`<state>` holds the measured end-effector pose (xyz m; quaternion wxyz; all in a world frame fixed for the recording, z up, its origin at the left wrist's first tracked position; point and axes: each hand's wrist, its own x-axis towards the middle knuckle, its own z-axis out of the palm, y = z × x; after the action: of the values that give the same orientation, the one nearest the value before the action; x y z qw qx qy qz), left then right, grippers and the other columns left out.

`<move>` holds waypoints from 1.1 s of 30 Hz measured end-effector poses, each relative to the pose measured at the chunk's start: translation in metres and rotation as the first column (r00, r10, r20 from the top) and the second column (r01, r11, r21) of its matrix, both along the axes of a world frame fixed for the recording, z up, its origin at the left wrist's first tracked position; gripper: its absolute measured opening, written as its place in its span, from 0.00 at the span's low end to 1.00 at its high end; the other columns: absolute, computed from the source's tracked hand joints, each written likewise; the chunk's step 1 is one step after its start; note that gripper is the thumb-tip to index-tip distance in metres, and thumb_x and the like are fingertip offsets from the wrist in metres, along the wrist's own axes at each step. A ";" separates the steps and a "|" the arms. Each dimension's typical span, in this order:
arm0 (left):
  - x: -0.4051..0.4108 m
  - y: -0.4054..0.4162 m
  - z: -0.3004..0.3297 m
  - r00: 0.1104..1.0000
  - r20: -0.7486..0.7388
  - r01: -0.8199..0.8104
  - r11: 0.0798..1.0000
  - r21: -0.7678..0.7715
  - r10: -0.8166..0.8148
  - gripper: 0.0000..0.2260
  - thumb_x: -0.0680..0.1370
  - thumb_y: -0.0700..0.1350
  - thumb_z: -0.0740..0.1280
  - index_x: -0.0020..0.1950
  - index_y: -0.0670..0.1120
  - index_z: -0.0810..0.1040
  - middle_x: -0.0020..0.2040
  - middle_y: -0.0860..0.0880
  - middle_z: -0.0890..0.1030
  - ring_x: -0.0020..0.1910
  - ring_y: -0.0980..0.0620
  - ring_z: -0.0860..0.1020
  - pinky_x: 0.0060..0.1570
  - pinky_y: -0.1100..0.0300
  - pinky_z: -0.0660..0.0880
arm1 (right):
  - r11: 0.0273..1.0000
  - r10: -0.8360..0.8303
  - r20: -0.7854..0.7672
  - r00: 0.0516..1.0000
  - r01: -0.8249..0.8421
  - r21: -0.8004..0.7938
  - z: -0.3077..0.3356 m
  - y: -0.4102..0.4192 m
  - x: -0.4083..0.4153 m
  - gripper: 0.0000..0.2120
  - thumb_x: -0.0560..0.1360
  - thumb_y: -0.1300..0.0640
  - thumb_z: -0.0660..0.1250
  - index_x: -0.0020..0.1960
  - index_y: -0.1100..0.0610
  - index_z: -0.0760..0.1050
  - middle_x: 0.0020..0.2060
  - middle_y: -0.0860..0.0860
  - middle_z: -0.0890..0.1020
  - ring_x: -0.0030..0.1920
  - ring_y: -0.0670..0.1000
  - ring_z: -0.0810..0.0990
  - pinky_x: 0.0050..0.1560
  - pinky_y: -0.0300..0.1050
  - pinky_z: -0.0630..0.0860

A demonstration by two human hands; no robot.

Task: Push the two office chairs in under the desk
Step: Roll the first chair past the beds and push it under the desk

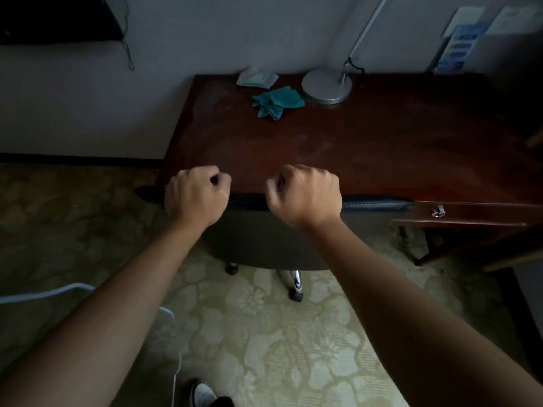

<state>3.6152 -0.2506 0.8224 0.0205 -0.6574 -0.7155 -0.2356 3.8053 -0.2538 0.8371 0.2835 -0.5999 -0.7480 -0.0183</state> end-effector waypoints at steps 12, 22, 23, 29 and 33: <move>0.002 0.032 -0.003 0.996 -0.031 0.088 0.992 0.093 -0.086 0.15 0.74 0.48 0.57 0.28 0.46 0.66 0.25 0.53 0.66 0.22 0.48 0.66 0.25 0.61 0.57 | 0.999 0.012 -0.016 1.000 -0.012 0.048 -0.004 0.038 0.008 0.15 0.72 0.48 0.56 0.30 0.54 0.71 0.25 0.50 0.74 0.24 0.52 0.68 0.28 0.36 0.51; 0.008 0.023 -0.003 0.998 -0.038 0.045 0.995 0.084 -0.042 0.13 0.73 0.48 0.60 0.29 0.47 0.67 0.27 0.53 0.68 0.25 0.52 0.65 0.27 0.62 0.54 | 1.000 -0.022 -0.028 0.999 0.022 0.016 -0.007 0.030 0.010 0.12 0.71 0.48 0.57 0.32 0.51 0.63 0.26 0.49 0.74 0.25 0.52 0.66 0.27 0.38 0.53; 0.010 0.022 -0.001 0.999 -0.030 0.045 0.997 0.070 -0.043 0.12 0.73 0.48 0.60 0.29 0.48 0.67 0.28 0.54 0.68 0.26 0.52 0.66 0.27 0.61 0.54 | 1.000 -0.028 -0.030 0.999 0.028 0.006 -0.006 0.028 0.010 0.11 0.71 0.49 0.57 0.32 0.51 0.63 0.26 0.50 0.75 0.25 0.53 0.68 0.28 0.39 0.56; 0.039 0.011 0.011 0.989 0.114 -0.073 0.985 -0.159 0.092 0.12 0.73 0.54 0.62 0.33 0.49 0.74 0.31 0.51 0.76 0.32 0.46 0.74 0.31 0.57 0.67 | 0.997 -0.046 -0.127 0.991 0.037 -0.069 -0.005 0.016 0.028 0.12 0.72 0.49 0.59 0.32 0.51 0.64 0.27 0.45 0.71 0.25 0.48 0.67 0.28 0.40 0.59; 0.109 -0.009 0.021 0.919 0.393 0.067 0.994 -0.087 -0.027 0.12 0.74 0.53 0.64 0.34 0.49 0.74 0.30 0.53 0.77 0.30 0.55 0.74 0.30 0.60 0.69 | 0.974 -0.224 -0.384 0.896 0.215 -0.065 0.001 -0.004 0.054 0.14 0.74 0.52 0.60 0.30 0.51 0.62 0.25 0.44 0.66 0.25 0.46 0.66 0.27 0.39 0.58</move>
<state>3.7240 -0.2597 0.8432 -0.1610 -0.6142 -0.6999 -0.3270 3.8591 -0.2573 0.8379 0.4162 -0.6749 -0.6045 0.0770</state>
